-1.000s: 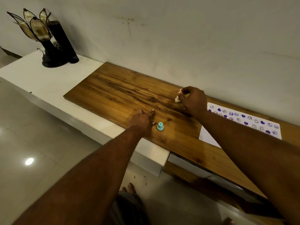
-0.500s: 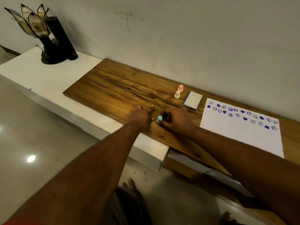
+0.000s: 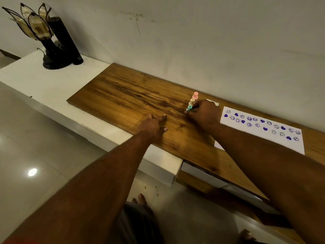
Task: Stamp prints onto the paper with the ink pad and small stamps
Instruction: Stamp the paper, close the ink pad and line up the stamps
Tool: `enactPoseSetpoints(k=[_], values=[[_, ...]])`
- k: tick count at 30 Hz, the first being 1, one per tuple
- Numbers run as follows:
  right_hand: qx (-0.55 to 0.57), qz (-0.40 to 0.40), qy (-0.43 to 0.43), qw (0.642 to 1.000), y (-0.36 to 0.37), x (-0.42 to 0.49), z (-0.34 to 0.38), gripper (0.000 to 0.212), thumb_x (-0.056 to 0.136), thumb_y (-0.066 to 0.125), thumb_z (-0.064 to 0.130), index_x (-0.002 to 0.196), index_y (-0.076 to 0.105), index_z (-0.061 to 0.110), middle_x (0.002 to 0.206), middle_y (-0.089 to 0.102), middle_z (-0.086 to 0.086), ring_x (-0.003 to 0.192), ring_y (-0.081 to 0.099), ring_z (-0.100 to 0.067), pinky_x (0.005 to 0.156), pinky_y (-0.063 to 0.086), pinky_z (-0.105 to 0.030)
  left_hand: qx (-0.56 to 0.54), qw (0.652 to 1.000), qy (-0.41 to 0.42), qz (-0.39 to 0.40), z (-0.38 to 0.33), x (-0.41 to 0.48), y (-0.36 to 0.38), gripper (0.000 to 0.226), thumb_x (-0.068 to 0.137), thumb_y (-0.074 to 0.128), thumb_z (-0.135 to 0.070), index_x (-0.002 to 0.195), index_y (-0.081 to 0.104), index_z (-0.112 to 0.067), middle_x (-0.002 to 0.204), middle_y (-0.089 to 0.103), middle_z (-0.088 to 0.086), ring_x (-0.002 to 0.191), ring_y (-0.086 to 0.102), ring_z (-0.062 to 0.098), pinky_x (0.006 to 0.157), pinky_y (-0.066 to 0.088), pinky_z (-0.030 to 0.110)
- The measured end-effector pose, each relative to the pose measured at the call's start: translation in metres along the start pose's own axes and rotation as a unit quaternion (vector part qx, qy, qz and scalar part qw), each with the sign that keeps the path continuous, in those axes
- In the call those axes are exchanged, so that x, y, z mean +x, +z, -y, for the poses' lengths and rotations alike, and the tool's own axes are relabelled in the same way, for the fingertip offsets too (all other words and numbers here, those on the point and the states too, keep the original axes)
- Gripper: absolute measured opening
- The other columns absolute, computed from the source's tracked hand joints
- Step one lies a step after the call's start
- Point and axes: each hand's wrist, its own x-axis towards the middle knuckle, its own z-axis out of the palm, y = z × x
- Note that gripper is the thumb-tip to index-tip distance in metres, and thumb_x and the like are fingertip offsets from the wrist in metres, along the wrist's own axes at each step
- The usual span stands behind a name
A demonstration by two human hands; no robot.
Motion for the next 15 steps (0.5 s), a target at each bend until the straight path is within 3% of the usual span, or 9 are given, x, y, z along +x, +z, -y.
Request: enactPoseSetpoints(k=[3, 5, 7, 10, 15], values=[[0.081, -0.053, 0.001, 0.995, -0.008, -0.002, -0.010, 0.062, 0.066, 0.073, 0.078, 0.104, 0.073, 0.029, 0.094, 0.074, 0.006, 0.087, 0.066, -0.014, 0.077, 0.053, -0.034, -0.001, 1.000, 0.001, 0.002, 0.002, 0.001, 0.001, 0.065, 0.102, 0.055, -0.052, 0.161, 0.027, -0.045, 0.147, 0.032, 0.011, 0.129, 0.046, 0.030, 0.105, 0.045, 0.041], [0.060, -0.083, -0.014, 0.995, -0.017, 0.001, -0.023, 0.071, 0.064, 0.065, 0.085, 0.109, 0.069, 0.030, 0.097, 0.071, 0.006, 0.091, 0.066, -0.017, 0.082, 0.054, -0.039, -0.019, 1.000, 0.000, 0.001, 0.001, 0.001, 0.000, 0.062, 0.103, 0.057, -0.049, 0.159, 0.031, -0.045, 0.146, 0.032, 0.010, 0.131, 0.046, 0.031, 0.107, 0.042, 0.038], [-0.005, -0.081, -0.030, 0.996, -0.023, 0.006, -0.039, 0.085, 0.064, 0.060, 0.090, 0.122, 0.063, 0.027, 0.113, 0.067, -0.001, 0.106, 0.063, -0.024, 0.092, 0.050, -0.046, -0.033, 0.999, -0.006, 0.000, 0.000, -0.001, -0.001, 0.060, 0.103, 0.059, -0.046, 0.158, 0.036, -0.045, 0.147, 0.033, 0.010, 0.130, 0.048, 0.032, 0.106, 0.042, 0.036], [-0.075, -0.037, -0.025, 0.996, -0.029, 0.015, -0.061, 0.105, 0.061, 0.062, 0.092, 0.142, 0.049, 0.025, 0.142, 0.055, -0.009, 0.131, 0.048, -0.035, 0.104, 0.035, -0.059, -0.010, 1.000, -0.010, -0.012, -0.003, -0.004, -0.002, 0.059, 0.104, 0.058, -0.045, 0.158, 0.034, -0.046, 0.151, 0.032, 0.010, 0.130, 0.049, 0.032, 0.101, 0.044, 0.036], [-0.104, 0.076, -0.026, 0.991, -0.030, 0.024, -0.069, 0.120, 0.053, 0.062, 0.094, 0.147, 0.043, 0.023, 0.144, 0.056, -0.008, 0.132, 0.050, -0.035, 0.108, 0.030, -0.059, 0.021, 0.999, -0.017, -0.030, -0.006, -0.009, 0.001, 0.058, 0.107, 0.055, -0.043, 0.159, 0.031, -0.047, 0.147, 0.035, 0.007, 0.115, 0.052, 0.023, 0.089, 0.044, 0.030]])
